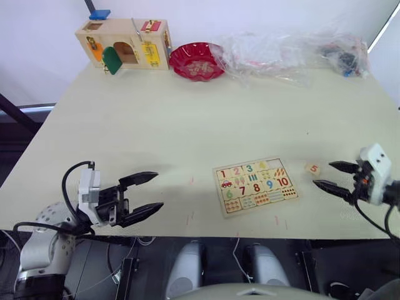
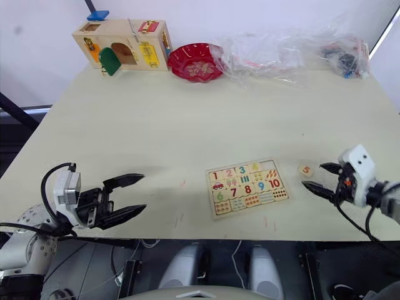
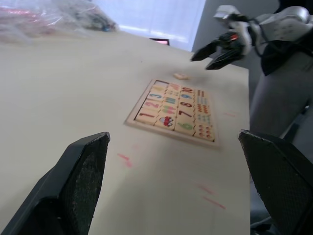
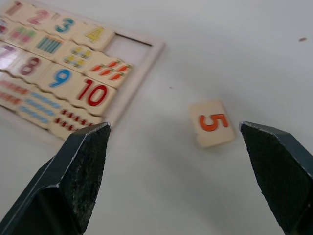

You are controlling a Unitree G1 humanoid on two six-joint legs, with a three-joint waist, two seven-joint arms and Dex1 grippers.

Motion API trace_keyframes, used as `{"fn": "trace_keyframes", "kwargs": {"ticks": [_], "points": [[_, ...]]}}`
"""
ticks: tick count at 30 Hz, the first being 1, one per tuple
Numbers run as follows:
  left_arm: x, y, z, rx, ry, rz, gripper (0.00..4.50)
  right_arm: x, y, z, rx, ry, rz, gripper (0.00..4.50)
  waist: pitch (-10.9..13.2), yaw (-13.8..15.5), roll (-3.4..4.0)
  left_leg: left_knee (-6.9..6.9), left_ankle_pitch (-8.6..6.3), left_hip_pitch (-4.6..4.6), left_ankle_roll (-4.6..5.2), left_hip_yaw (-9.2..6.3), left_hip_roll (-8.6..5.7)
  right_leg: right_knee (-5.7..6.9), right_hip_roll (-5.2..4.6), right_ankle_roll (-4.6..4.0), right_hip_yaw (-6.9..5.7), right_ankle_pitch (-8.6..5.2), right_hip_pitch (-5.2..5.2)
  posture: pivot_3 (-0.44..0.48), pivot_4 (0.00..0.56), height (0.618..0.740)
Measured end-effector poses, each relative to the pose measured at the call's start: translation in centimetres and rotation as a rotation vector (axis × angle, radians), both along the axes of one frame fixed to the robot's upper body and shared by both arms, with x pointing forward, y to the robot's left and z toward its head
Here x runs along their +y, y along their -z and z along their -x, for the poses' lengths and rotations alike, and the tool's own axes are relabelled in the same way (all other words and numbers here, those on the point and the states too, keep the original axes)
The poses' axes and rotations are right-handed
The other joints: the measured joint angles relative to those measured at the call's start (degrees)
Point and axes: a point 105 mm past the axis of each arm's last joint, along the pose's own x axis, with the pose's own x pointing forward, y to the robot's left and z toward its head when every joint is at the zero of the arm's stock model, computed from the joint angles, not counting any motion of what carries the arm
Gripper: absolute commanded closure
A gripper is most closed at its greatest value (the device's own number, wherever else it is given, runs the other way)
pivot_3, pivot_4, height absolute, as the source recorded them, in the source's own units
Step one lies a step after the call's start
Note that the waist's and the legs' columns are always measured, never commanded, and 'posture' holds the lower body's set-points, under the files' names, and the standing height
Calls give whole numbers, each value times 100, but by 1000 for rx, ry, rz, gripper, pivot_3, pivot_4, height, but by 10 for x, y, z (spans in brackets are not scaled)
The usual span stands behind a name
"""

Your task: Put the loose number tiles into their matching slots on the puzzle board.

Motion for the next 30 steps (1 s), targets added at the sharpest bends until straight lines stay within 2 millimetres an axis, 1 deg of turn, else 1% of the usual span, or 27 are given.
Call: {"fn": "trace_keyframes", "kwargs": {"ticks": [2, 7, 10, 12, 13, 15, 16, 30], "points": [[-1, -2, -2, -7, 5, 0, 0, -2, 2, -8, 24, -10, 18, 107, 0, -1, 0, -2, 0, 0, 0, -1, 1, 0, 3, 0, -1, 0, 0, 0, 150, 740], [-3, -5, -3, -8, 11, -1, 0, -7, 21, -19, 129, -44, 48, 107, 0, 0, 0, -2, 0, -2, 0, 3, 0, -1, 4, 1, 1, 0, 0, 0, 150, 740], [-4, -5, -2, -6, 12, -1, 0, -8, 24, -22, 144, -54, 57, 107, 0, -2, 0, 1, 0, 0, 0, 4, 0, 2, 4, 2, 2, 1, 0, 0, 150, 740], [-5, -5, -2, -6, 14, -2, 0, -9, 23, -26, 141, -58, 59, 107, 0, -6, 0, 2, 0, 1, 0, 5, 0, 3, 5, 2, 2, 1, 0, 0, 150, 740], [-5, -6, -2, -7, 14, -3, 0, -10, 22, -28, 140, -59, 60, 321, 0, -6, 0, 2, 0, 1, 0, 5, 1, 3, 5, 2, 2, 1, 0, 0, 150, 740], [-6, -6, -1, -10, 18, -4, 0, -11, 21, -31, 140, -55, 58, 912, 1, -6, 1, 1, 0, 1, 0, 6, 0, 3, 5, 2, 3, 1, -1, 0, 150, 740], [-7, -7, -1, -12, 17, -5, 0, -10, 21, -33, 139, -63, 64, 1441, 0, -6, 0, 1, 0, 1, 0, 5, 0, 3, 6, 2, 3, 1, -1, 0, 150, 740], [-9, -8, -2, -4, 11, -6, 0, -10, 25, -34, 118, -79, 90, 1441, 0, -2, 0, 2, 0, 1, 0, 7, 0, 3, 6, 4, 4, 2, 0, 0, 150, 740]]}}
